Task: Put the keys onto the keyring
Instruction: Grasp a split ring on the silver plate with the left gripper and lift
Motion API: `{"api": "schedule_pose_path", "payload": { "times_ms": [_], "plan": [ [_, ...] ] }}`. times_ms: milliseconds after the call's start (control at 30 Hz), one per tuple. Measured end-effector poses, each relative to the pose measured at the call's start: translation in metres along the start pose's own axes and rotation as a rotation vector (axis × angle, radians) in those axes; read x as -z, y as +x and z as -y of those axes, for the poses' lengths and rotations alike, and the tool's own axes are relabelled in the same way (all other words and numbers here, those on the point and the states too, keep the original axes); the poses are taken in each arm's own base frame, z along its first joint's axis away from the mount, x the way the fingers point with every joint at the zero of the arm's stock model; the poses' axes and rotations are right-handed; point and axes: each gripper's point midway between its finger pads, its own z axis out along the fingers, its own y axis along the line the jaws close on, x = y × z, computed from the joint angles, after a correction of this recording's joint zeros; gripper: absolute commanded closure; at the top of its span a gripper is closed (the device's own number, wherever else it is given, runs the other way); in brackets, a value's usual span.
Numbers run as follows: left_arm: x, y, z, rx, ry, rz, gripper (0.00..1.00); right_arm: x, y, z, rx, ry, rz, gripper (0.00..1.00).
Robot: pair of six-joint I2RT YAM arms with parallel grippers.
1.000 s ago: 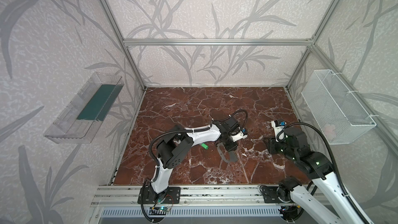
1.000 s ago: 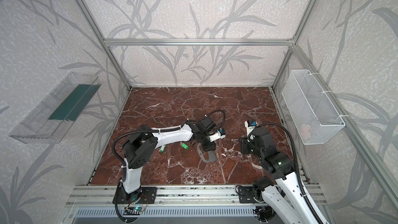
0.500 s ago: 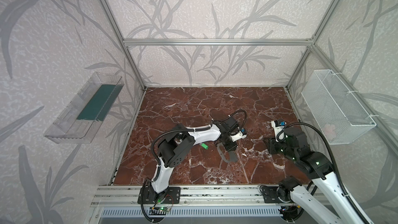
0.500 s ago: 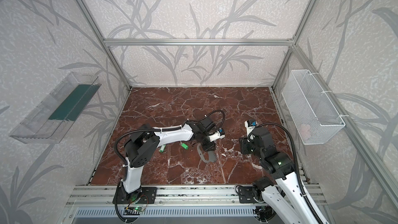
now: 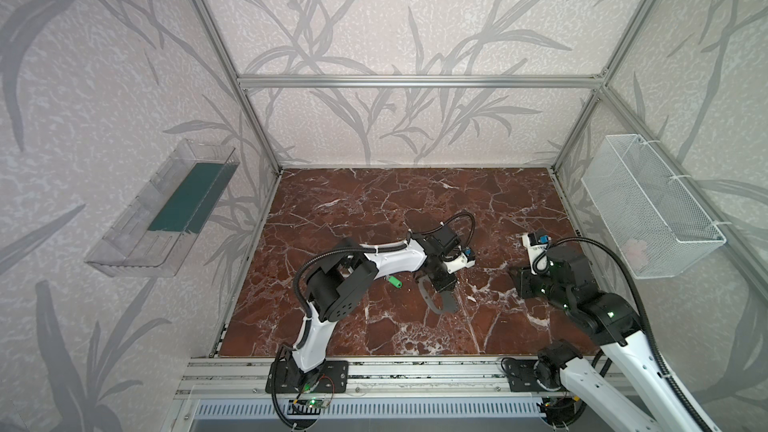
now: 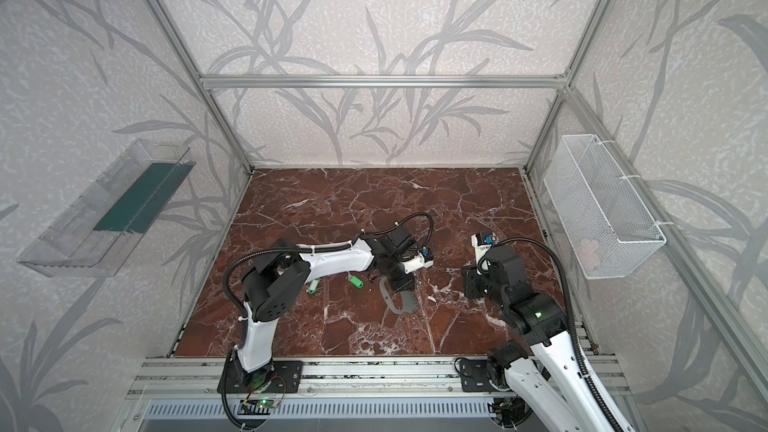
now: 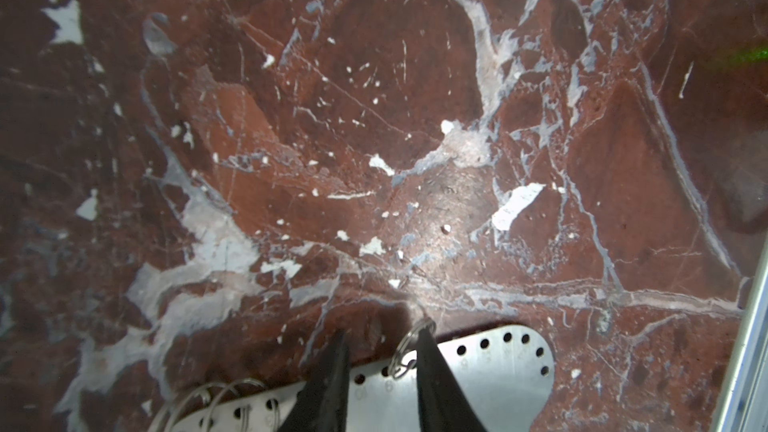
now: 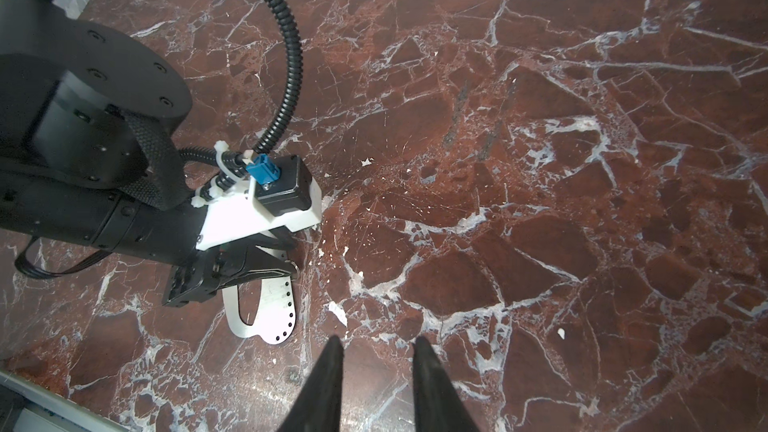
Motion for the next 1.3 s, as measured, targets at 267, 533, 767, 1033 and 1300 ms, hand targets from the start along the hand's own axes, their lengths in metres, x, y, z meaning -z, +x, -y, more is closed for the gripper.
{"api": "schedule_pose_path", "payload": {
  "times_ms": [267,533,767,1033,1300],
  "plan": [
    [0.0,0.0,0.0,-0.008,0.001,-0.001,0.83,-0.001,-0.001,0.0,0.01,-0.001,0.002,0.71],
    [0.0,0.0,0.002,-0.017,0.01,0.0,0.96,-0.001,-0.001,0.0,0.017,-0.002,0.005,0.71],
    [0.011,-0.005,0.008,-0.025,0.03,0.025,1.0,-0.003,-0.002,-0.001,0.02,-0.01,0.016,0.72],
    [0.056,-0.011,0.022,-0.052,0.033,0.119,1.0,-0.012,-0.004,-0.009,0.037,-0.054,0.025,0.73],
    [0.118,-0.03,0.023,-0.092,0.024,0.345,1.0,-0.028,-0.003,-0.029,0.096,-0.18,0.055,0.73]
  ]
}}
